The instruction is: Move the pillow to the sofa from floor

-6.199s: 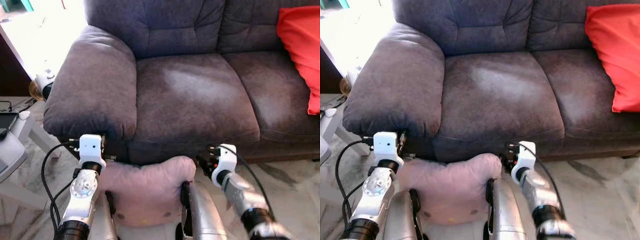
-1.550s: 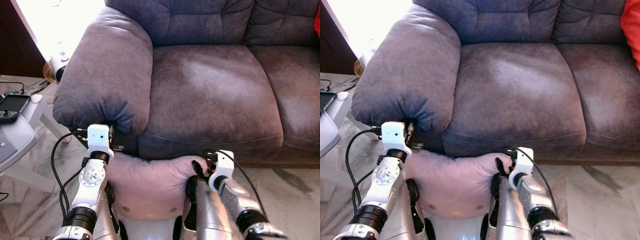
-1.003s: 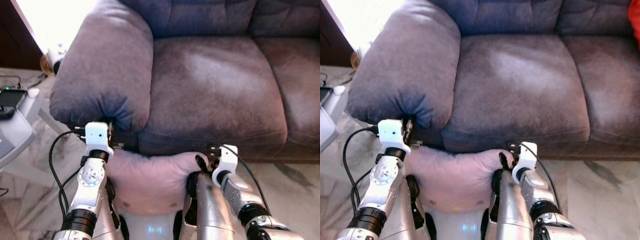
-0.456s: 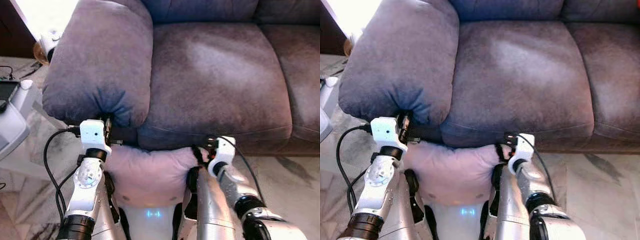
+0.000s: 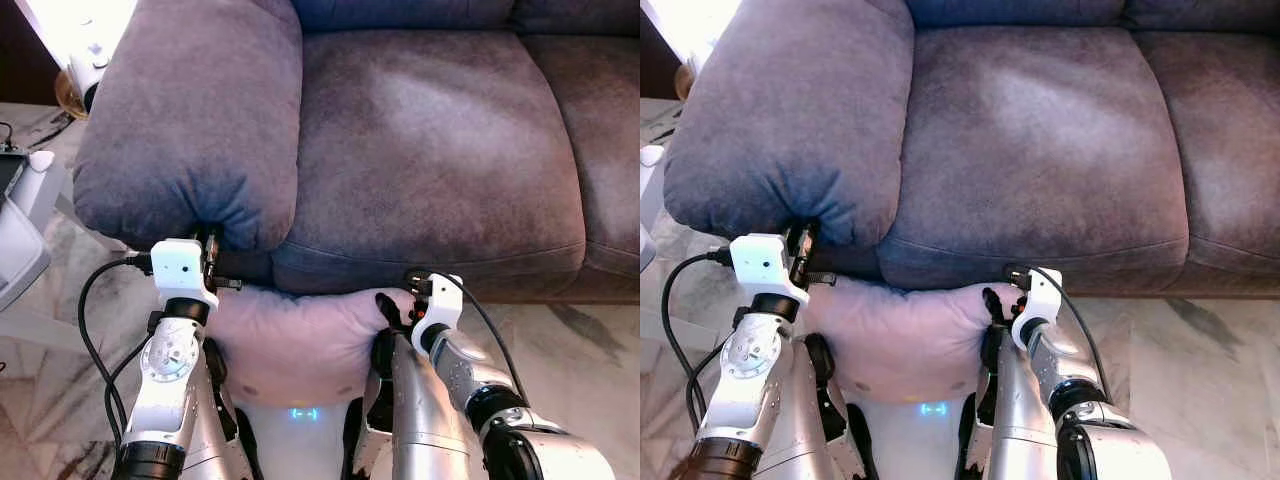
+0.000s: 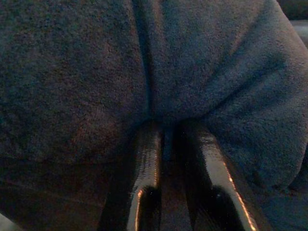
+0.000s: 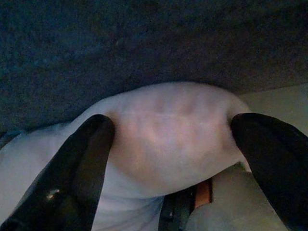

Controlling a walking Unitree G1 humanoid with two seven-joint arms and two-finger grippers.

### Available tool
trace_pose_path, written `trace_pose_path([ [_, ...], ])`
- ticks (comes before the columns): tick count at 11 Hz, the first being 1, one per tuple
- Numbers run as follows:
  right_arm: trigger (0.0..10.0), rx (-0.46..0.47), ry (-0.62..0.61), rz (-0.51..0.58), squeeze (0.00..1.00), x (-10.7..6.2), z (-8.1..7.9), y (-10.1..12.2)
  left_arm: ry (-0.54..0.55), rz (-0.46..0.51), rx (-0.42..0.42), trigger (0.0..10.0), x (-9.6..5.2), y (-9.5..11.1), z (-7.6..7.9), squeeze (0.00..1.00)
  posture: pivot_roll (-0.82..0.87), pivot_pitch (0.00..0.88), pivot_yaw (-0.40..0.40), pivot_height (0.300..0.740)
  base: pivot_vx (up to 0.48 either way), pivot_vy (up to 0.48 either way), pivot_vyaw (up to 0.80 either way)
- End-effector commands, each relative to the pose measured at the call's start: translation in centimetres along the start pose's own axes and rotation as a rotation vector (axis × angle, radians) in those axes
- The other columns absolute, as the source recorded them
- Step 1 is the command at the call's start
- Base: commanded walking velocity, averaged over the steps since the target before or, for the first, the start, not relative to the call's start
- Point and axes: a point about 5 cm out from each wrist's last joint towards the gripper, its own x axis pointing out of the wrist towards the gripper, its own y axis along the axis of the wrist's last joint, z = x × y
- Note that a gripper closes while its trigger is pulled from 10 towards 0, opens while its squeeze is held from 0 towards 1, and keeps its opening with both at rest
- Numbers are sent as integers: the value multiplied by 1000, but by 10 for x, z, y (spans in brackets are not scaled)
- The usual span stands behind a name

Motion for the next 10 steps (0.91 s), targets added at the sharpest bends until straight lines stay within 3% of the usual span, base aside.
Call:
trace_pose_path([
  [1, 10000, 28, -11, -42, 0, -2, 5, -10, 44, -187, -8, 10000, -16, -30, -7, 0, 104, 344, -96, 490, 0, 0, 0],
  [6, 10000, -25, -23, -45, 0, 0, 1, -9, 48, -209, -4, 10000, -27, -27, -9, 0, 126, 375, -95, 490, 0, 0, 0],
  [7, 0, -24, -22, -27, 0, 0, 1, -8, 48, -211, -3, 10000, -28, -27, -9, 0, 135, 375, -95, 490, 0, 0, 0],
  [10, 0, -3, -8, 9, 0, 0, 0, -6, 58, -215, -2, 10000, -27, -22, -11, 0, 139, 372, -106, 490, 0, 0, 0],
])
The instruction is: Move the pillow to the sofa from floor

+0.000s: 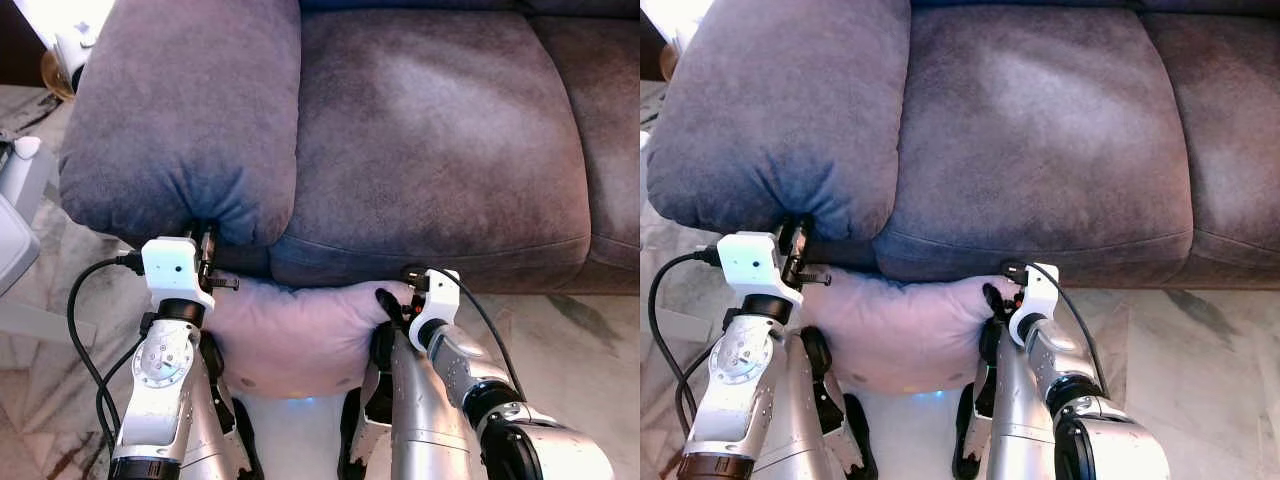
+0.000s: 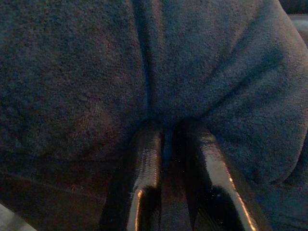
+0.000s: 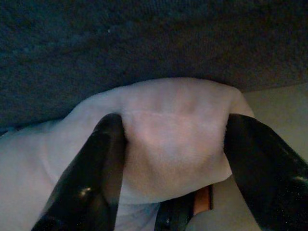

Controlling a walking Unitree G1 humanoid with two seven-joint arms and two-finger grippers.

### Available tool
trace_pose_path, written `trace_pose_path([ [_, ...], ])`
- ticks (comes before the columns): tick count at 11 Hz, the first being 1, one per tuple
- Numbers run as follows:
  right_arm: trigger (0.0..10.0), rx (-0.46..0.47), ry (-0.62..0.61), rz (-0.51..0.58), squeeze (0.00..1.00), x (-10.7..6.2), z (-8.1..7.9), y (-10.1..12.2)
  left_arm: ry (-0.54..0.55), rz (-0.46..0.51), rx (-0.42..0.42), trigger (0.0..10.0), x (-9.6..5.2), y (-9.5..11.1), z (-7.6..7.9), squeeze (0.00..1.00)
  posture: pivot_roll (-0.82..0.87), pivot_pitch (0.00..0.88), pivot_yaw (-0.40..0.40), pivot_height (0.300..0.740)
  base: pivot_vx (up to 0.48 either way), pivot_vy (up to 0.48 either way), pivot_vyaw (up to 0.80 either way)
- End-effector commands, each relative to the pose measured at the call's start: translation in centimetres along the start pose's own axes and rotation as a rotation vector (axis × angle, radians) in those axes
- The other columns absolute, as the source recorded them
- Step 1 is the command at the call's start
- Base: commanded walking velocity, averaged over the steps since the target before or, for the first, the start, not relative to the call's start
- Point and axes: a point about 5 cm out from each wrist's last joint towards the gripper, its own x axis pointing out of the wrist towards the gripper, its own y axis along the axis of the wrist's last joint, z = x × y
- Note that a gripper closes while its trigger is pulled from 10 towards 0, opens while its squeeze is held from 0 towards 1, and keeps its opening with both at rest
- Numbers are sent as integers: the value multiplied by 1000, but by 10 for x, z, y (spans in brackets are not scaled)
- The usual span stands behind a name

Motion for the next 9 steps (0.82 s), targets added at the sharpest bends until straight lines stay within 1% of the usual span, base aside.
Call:
trace_pose_path([
  [1, 0, 26, -12, -24, 0, -3, 4, -11, 53, -226, -1, 10000, -19, -38, -8, 0, 140, 374, -108, 490, 0, 0, 0],
  [5, 0, -2, -8, -11, 0, -5, 8, -11, 57, -257, -8, 10000, -25, -42, -6, 0, 130, 378, -116, 490, 0, 0, 0],
  [9, 0, -5, -4, -5, 0, -4, 6, -8, 56, -264, -13, 10000, -22, -44, -4, 0, 124, 363, -119, 490, 0, 0, 0],
])
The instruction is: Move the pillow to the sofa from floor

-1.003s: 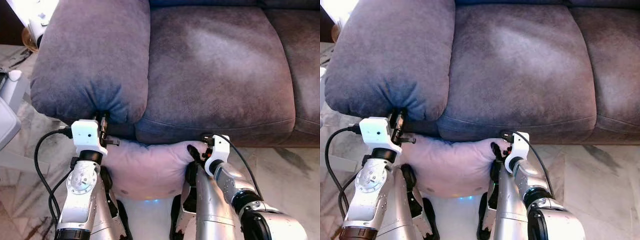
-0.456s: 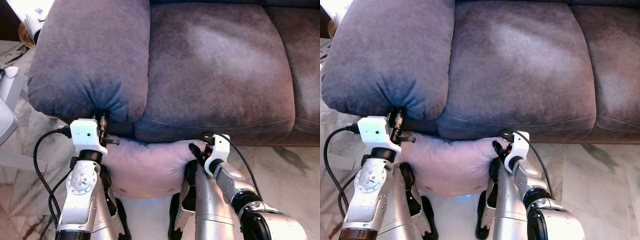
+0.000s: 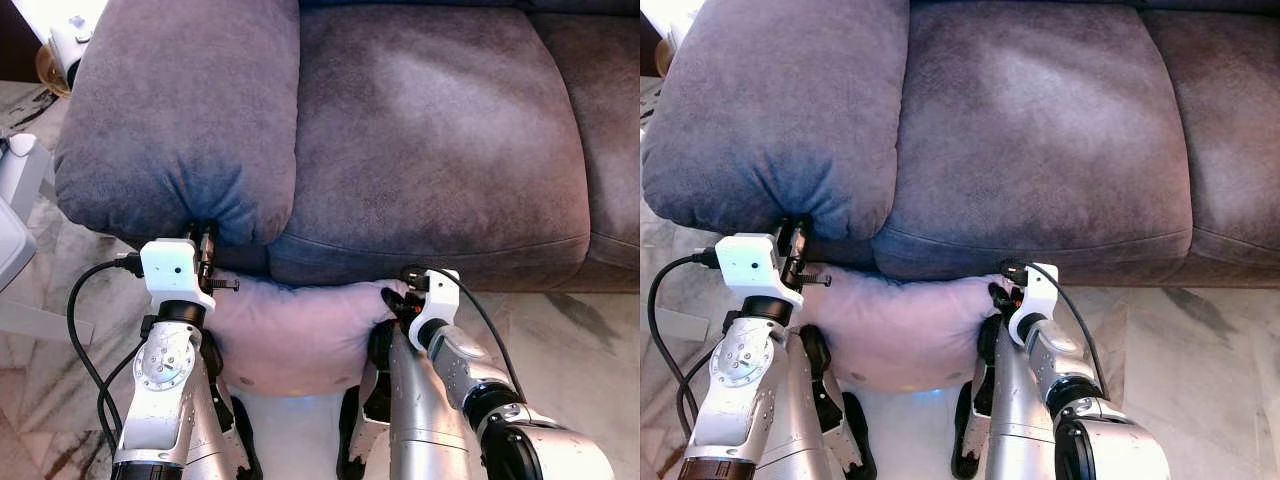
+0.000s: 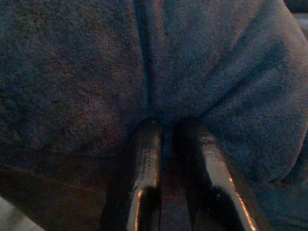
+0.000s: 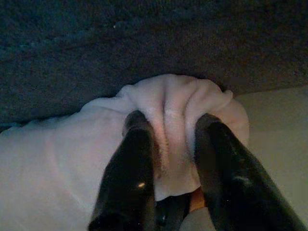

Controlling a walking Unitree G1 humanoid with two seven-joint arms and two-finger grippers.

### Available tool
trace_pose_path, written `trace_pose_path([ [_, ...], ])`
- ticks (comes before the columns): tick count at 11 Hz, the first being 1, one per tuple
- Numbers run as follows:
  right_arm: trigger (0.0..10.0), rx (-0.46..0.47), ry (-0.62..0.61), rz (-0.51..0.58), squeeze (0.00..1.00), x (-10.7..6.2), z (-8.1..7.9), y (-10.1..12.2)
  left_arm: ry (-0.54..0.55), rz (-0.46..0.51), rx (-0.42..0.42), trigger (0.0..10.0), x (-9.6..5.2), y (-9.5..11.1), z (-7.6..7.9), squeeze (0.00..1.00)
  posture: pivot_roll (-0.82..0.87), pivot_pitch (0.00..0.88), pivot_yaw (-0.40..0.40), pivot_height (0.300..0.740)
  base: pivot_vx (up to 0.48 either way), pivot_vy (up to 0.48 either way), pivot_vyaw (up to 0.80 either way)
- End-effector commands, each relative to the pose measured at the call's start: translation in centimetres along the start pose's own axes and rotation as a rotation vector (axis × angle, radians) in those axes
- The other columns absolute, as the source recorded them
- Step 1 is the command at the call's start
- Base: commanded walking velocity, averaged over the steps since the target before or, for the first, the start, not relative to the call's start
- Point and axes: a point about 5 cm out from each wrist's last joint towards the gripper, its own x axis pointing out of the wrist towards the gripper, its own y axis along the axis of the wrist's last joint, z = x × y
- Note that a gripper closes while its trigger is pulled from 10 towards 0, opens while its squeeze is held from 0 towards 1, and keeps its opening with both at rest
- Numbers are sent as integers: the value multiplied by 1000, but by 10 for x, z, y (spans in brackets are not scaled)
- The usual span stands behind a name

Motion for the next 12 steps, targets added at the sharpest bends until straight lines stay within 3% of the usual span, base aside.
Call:
trace_pose_path([
  [1, 0, 3, -26, -18, 0, -3, 6, -7, 39, -260, 2, 10000, -19, -46, -6, 0, 123, 356, -118, 490, 0, 0, 0],
  [4, 0, -25, -30, -22, 0, -2, 4, -5, 42, -267, 4, 10000, -17, -50, -8, 0, 125, 328, -117, 490, 0, 0, 0],
  [5, 10000, -43, -49, -18, 0, -1, 4, -4, 42, -275, 6, 10000, -16, -53, -8, 0, 120, 312, -117, 490, 0, 0, 0],
  [9, 10000, -87, -87, 76, 0, -6, 16, 6, 52, -281, 0, 10000, -6, -60, -9, 0, 94, 249, -118, 490, 0, 0, 0],
  [12, 10000, -89, -88, 96, 0, -3, 12, 14, 49, -270, -7, 10000, 5, -61, -7, 0, 97, 206, -110, 490, 0, 0, 0],
])
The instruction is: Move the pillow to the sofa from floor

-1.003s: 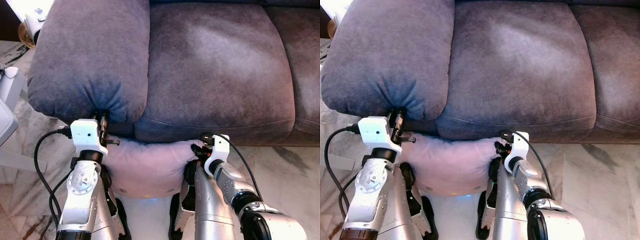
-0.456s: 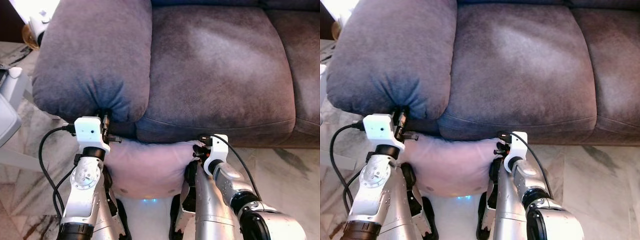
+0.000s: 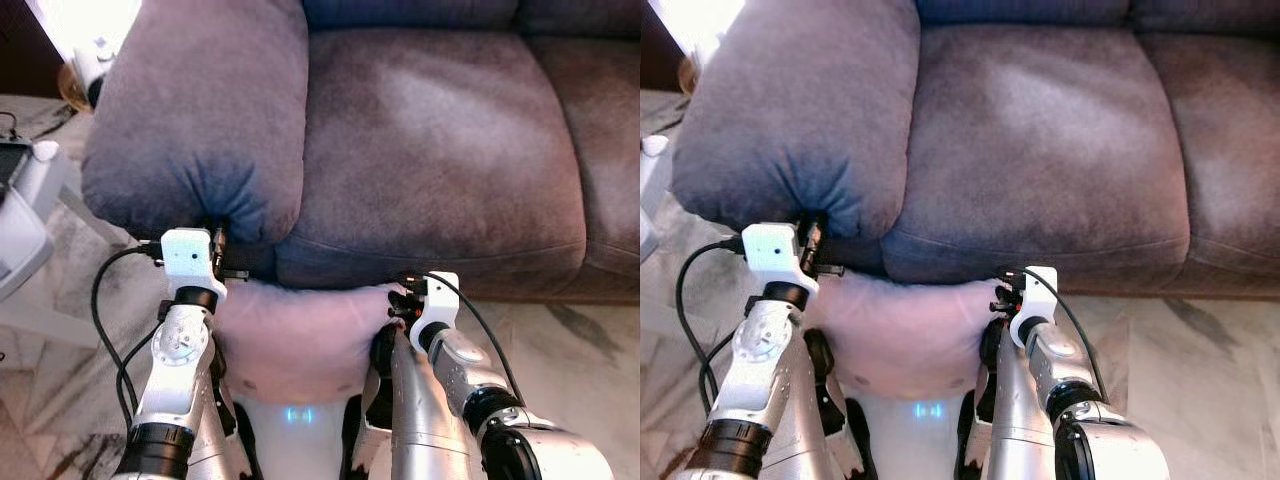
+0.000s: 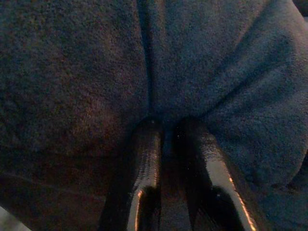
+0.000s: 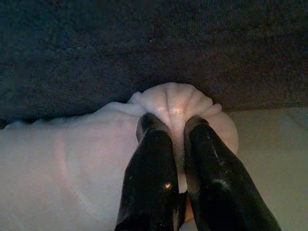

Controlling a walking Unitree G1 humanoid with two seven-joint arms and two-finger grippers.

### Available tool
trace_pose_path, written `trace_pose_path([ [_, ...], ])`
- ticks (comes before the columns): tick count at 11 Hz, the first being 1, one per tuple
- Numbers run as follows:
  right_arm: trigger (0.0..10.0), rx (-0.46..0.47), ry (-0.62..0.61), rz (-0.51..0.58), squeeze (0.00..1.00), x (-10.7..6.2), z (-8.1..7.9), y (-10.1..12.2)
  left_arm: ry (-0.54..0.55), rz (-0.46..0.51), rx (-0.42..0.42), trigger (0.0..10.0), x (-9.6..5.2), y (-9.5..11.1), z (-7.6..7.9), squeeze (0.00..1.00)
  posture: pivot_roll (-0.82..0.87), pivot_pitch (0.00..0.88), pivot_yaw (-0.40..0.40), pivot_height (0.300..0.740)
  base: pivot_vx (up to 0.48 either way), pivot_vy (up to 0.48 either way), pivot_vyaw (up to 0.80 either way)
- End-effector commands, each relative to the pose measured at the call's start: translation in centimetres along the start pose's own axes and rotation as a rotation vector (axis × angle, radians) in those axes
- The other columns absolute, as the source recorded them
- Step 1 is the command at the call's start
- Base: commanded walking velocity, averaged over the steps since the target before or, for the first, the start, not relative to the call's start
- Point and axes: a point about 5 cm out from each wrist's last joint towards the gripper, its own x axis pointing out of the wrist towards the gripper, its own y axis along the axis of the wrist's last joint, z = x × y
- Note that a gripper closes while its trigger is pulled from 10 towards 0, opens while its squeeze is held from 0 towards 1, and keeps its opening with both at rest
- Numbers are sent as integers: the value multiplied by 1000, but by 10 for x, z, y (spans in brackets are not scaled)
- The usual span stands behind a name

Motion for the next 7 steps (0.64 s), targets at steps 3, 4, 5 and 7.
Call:
trace_pose_path([
  [3, 10000, -10, -38, 110, 0, 0, 8, 23, 67, -220, 5, 10000, -17, -45, -17, 0, 96, 184, -98, 490, 0, 0, 0],
  [4, 10000, -9, -40, 120, 0, 0, 8, 24, 64, -218, 6, 10000, -15, -45, -17, 0, 95, 178, -95, 490, 0, 0, 0],
  [5, 10000, -8, -43, 128, 0, 0, 9, 24, 60, -216, 5, 10000, -13, -45, -17, 0, 95, 167, -92, 490, 0, 0, 0],
  [7, 10000, -20, -47, 127, 0, 0, 8, 23, 54, -208, 3, 10000, -8, -46, -15, 0, 92, 147, -89, 490, 0, 0, 0],
])
